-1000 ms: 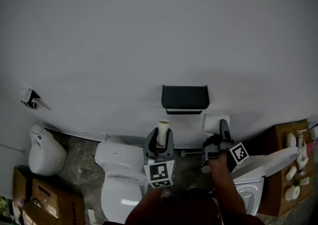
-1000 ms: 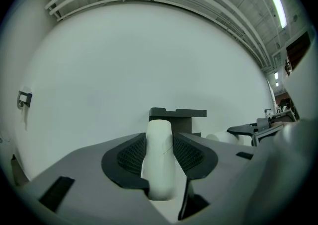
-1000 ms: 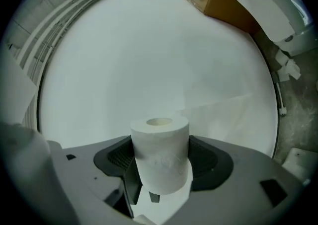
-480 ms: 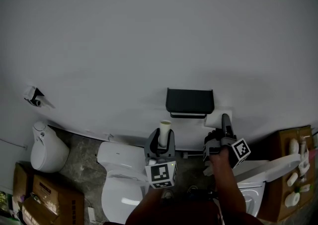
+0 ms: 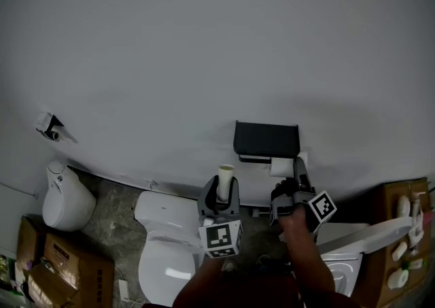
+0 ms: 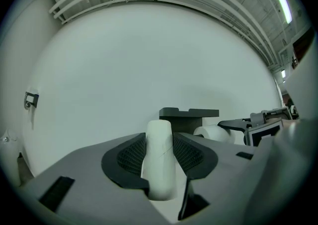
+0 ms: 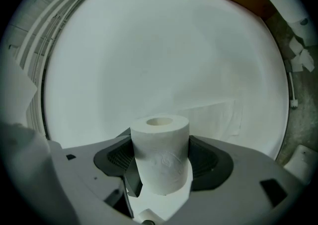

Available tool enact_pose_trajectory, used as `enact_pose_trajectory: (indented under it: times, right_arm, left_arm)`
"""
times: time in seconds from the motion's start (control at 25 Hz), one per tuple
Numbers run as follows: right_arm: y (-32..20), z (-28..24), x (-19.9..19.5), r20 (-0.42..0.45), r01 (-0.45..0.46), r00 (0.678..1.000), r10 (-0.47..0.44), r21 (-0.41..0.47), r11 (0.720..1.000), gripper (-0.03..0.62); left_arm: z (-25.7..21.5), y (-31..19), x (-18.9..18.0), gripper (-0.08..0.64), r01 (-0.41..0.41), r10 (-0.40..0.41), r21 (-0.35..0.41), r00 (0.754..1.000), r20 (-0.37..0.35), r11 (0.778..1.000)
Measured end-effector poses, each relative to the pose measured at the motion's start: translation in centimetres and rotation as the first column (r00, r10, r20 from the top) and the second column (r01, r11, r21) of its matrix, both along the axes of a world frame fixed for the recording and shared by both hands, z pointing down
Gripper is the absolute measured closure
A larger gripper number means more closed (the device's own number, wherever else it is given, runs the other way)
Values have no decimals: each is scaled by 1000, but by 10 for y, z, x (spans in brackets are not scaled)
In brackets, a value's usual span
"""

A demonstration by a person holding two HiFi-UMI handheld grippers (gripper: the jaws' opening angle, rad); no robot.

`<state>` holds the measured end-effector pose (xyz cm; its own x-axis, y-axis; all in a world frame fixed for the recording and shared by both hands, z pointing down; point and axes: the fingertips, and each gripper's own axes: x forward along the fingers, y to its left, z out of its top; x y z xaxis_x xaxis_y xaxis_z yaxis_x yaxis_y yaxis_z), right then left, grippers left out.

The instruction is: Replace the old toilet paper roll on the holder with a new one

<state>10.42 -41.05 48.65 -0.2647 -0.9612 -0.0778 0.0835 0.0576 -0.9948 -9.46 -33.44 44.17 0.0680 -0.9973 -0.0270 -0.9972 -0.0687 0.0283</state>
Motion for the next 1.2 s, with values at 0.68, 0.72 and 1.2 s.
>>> enact_pose_trajectory:
  times: [0.68,0.72,1.2]
  right_arm:
    - [4,-4,-91,0,96,995,-96,13,995,242]
    - [4,-5,-91,5,97,995,-97,16,995,242]
    - [18,-19,-81,2,59,998,-59,60,997,207]
  left_arm:
    - [-2,26,-60,374,101,-101,-6,995,-12,995]
    - [-2,26,-61,374,101,-101,-2,995,-9,995]
    - [-10,26,-55,374,66,-65,19,998,-10,998]
